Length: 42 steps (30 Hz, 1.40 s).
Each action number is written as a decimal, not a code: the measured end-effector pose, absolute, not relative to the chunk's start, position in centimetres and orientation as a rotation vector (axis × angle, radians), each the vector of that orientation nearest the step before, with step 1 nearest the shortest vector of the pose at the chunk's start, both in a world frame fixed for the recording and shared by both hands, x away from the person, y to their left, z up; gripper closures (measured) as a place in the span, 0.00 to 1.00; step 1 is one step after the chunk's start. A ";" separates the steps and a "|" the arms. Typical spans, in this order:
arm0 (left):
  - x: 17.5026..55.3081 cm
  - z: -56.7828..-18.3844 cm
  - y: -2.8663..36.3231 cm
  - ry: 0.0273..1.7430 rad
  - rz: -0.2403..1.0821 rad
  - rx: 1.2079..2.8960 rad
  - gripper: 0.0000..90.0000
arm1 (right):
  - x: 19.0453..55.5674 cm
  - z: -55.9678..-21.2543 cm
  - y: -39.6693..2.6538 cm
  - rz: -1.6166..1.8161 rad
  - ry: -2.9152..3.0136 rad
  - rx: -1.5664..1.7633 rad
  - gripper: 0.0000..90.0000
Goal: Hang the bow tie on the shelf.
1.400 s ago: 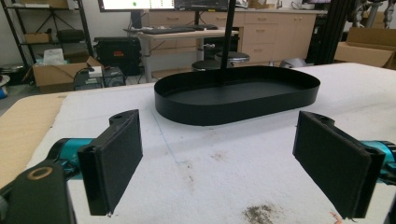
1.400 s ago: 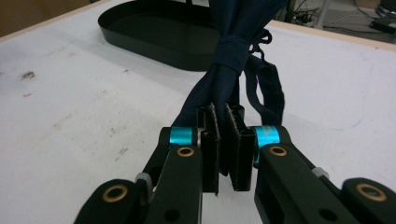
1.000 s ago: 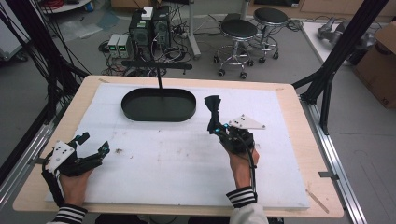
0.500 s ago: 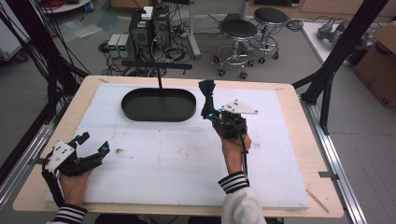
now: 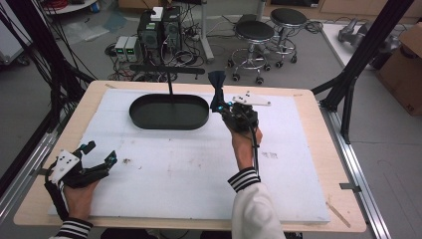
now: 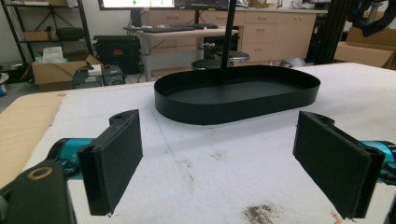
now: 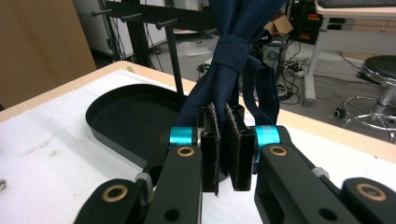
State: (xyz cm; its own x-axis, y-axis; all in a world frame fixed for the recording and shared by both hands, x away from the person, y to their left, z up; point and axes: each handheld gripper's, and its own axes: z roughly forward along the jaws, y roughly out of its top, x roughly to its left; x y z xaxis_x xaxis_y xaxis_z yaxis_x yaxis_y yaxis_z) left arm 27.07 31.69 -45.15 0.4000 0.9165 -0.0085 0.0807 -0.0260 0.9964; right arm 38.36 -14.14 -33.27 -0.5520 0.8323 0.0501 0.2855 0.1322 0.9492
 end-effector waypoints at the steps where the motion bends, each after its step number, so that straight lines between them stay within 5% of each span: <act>1: 27.1 -45.2 31.7 0.953 0.864 1.443 0.18 | 38.6 -33.1 -14.0 1.431 1.910 1.054 0.95; 42: 27.1 -45.2 31.6 0.946 0.868 1.448 0.18 | 46.1 -30.8 -9.3 1.519 1.959 0.936 0.95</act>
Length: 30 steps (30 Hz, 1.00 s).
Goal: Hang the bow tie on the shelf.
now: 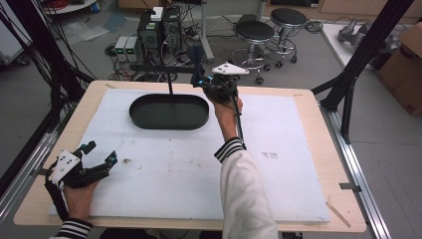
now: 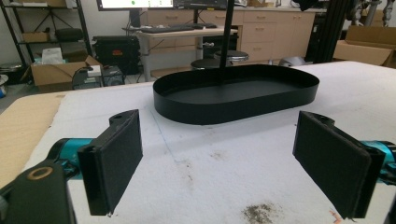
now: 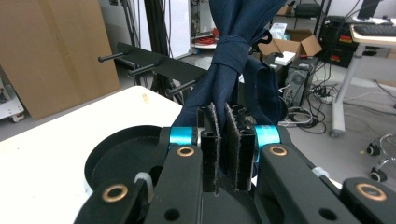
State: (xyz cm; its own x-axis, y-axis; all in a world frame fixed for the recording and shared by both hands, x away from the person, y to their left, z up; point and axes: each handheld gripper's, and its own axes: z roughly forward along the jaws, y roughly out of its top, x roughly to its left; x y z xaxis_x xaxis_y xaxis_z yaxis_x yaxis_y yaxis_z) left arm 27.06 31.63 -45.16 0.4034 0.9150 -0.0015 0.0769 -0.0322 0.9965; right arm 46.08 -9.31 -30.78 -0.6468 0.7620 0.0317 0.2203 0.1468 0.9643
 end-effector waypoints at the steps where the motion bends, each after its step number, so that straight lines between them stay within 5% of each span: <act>1: 27.1 -45.2 31.6 0.945 0.868 1.447 0.18 | 46.2 -30.9 -9.0 1.518 1.971 0.935 0.95; 30: 27.1 -45.2 31.6 0.947 0.864 1.443 0.18 | 47.8 -33.6 -6.3 1.453 2.082 0.986 0.94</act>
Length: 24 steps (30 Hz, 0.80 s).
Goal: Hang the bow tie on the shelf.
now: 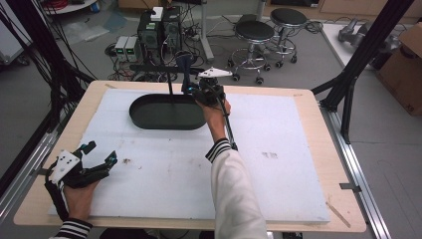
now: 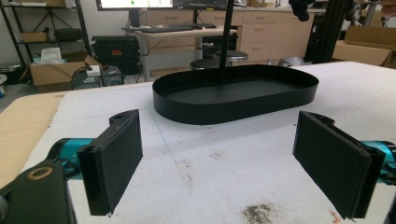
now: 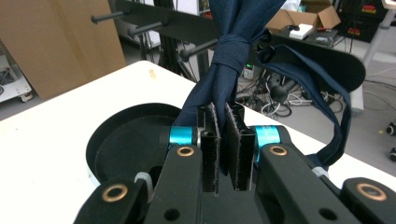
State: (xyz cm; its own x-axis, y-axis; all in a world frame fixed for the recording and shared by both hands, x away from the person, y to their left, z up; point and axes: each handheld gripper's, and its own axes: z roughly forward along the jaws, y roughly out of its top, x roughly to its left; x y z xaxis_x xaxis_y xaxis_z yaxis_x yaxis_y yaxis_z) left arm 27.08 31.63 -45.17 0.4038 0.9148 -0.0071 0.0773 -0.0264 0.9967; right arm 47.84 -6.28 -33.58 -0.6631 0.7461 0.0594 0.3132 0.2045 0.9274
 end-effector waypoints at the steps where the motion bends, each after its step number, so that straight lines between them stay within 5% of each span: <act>1: 27.1 -45.2 31.6 0.948 0.862 1.443 0.18 | 47.9 -33.7 -6.3 1.450 2.086 0.990 0.94; 24: 27.1 -45.2 31.7 0.948 0.860 1.445 0.18 | 48.6 -36.0 -7.6 1.384 2.178 1.084 0.94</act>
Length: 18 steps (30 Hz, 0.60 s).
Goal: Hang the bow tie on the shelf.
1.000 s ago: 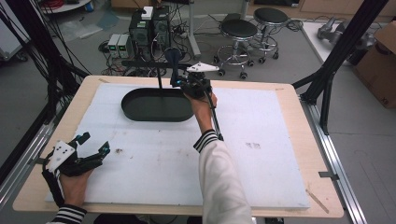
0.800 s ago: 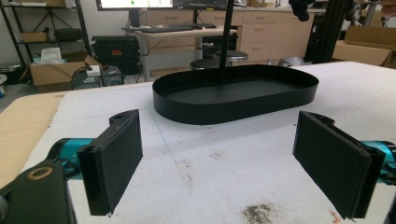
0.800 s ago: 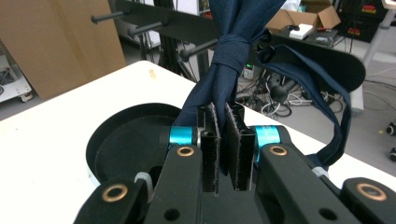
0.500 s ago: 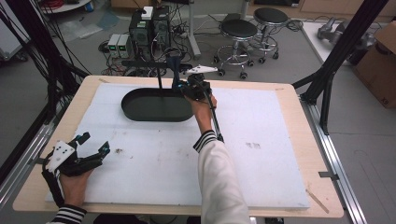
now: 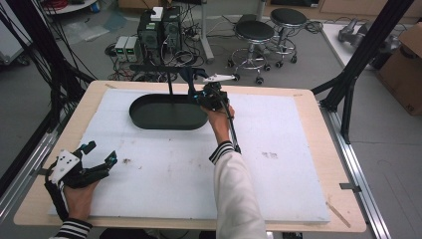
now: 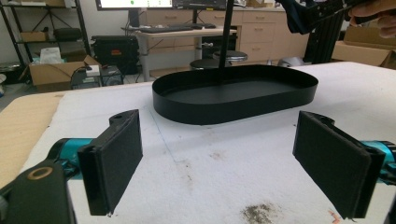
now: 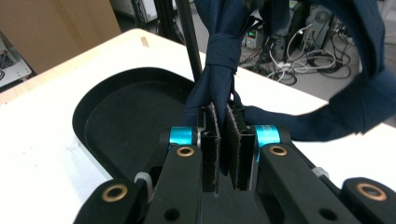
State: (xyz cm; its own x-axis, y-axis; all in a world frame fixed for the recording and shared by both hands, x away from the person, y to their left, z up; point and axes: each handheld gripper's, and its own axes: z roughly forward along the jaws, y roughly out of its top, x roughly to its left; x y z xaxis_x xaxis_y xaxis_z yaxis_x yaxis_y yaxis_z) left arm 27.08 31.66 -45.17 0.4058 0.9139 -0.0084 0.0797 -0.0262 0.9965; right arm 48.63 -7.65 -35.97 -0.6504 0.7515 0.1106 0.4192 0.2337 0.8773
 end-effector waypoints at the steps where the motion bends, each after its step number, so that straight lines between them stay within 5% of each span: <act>1: 27.1 -45.2 31.7 0.948 0.860 1.446 0.18 | 48.6 -36.1 -7.7 1.374 2.182 1.089 0.94; 12: 27.1 -45.2 31.6 0.945 0.862 1.448 0.18 | 48.7 -36.6 -8.2 1.353 2.214 1.095 0.93; 18: 27.1 -45.2 31.6 0.945 0.863 1.449 0.18 | 48.7 -36.7 -8.4 1.375 2.242 1.102 0.73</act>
